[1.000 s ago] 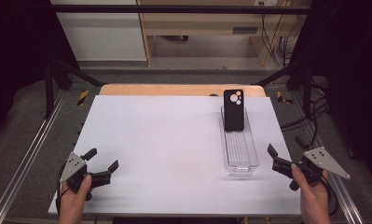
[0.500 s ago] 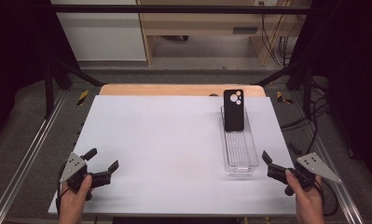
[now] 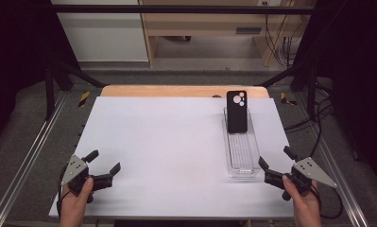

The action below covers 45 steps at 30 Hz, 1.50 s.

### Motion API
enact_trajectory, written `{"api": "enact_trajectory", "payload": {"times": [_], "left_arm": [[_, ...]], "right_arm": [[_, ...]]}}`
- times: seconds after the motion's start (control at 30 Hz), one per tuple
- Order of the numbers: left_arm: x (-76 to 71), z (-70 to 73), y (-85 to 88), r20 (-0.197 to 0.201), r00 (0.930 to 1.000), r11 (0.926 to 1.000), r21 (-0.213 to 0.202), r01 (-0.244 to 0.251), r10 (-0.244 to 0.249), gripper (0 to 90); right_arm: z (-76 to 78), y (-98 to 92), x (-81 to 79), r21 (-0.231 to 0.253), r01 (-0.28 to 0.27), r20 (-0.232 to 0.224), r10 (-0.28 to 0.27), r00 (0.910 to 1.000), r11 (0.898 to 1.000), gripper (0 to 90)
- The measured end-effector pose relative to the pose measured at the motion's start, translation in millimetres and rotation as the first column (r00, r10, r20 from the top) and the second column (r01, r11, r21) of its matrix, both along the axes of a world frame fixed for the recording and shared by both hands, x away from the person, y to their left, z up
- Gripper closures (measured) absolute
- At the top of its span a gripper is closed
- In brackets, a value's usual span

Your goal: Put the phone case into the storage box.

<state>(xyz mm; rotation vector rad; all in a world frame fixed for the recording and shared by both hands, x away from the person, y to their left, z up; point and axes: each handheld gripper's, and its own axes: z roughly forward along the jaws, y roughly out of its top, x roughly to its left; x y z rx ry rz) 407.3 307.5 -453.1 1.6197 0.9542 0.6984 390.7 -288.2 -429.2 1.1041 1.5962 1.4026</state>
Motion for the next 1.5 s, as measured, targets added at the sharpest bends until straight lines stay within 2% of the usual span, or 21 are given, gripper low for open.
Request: {"api": "enact_trajectory", "payload": {"times": [0.3, 0.47, 0.83, 0.97, 1.27, 1.5], "left_arm": [[-0.8, 0.7, -1.4, 0.009, 0.9999, 0.9999, 0.008, 0.011, -0.011, 2.4], [0.0, 0.1, -2.2, 0.004, 0.9999, 0.9998, 0.014, 0.013, -0.013, 2.4], [-0.4, 1.4, -2.3, 0.011, 0.9997, 0.9997, 0.010, 0.022, -0.022, 2.3], [-0.9, 3.3, -3.0, 0.025, 0.9988, 0.9990, 0.015, 0.042, -0.042, 2.3], [-7.0, 7.2, -0.6, 0.042, 0.9972, 0.9980, 0.009, 0.062, -0.063, 2.0], [-13.1, 8.4, -1.3, 0.049, 0.9949, 0.9961, 0.015, 0.087, -0.088, 2.0]], "right_arm": [[-3.1, 8.0, 2.1, 0.028, -0.046, 0.003, 0.045, 0.9990, 0.999, 3.8], [-4.4, 15.5, 4.5, 0.024, -0.083, 0.006, 0.083, 0.9966, 0.996, 3.7], [-6.6, 37.8, 12.0, 0.021, -0.154, 0.023, 0.154, 0.9879, 0.988, 3.1], [-7.7, 45.2, 14.7, 0.019, -0.178, 0.025, 0.178, 0.9838, 0.984, 3.2], [-7.4, 58.0, 20.4, 0.023, -0.209, 0.039, 0.208, 0.9773, 0.978, 3.1], [-15.6, 58.7, 18.1, -0.010, -0.226, 0.025, 0.226, 0.9737, 0.974, 3.3]]}}
